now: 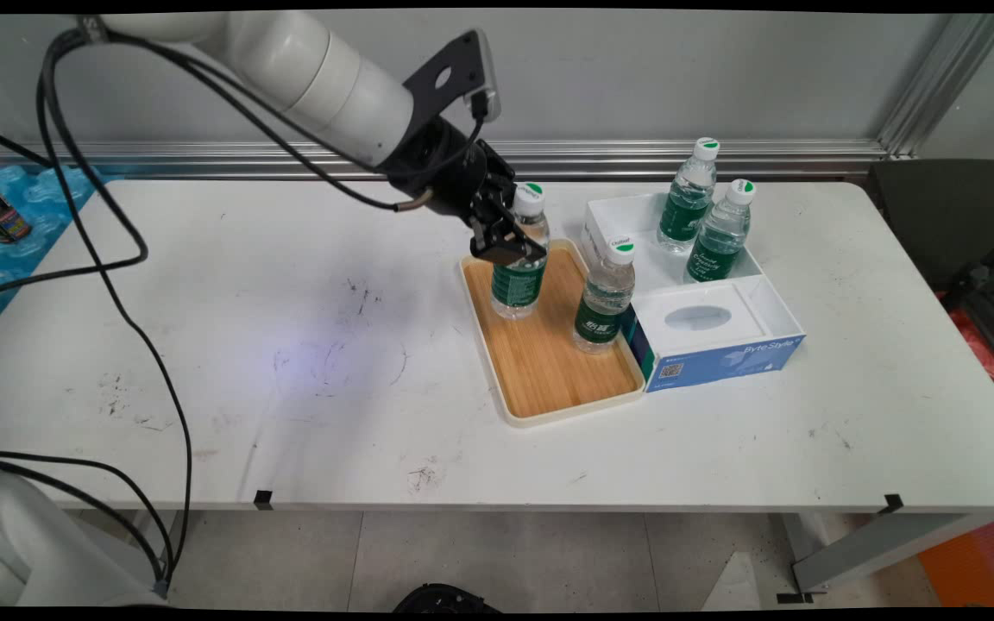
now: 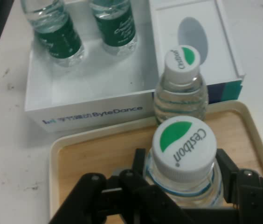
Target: Place the picked object on the tray
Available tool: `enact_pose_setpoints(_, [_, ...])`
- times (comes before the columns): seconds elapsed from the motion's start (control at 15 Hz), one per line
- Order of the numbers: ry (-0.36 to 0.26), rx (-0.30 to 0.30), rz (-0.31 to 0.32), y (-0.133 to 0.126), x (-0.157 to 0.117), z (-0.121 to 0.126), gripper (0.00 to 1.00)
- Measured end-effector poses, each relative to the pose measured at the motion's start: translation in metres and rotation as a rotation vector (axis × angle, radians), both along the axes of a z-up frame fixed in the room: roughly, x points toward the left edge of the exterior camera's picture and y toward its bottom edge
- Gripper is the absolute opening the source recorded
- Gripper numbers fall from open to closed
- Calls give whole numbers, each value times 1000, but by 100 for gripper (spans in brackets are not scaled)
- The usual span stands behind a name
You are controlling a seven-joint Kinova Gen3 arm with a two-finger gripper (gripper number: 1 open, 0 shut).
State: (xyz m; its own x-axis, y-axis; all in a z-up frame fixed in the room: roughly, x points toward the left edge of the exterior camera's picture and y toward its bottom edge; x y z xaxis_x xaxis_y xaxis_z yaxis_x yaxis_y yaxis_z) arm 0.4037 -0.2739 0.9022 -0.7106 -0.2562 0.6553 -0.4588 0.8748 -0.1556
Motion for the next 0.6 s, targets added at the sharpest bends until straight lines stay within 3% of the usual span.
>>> enact_pose_setpoints(0.6, [40,-4,-35,15,-3,-40,0])
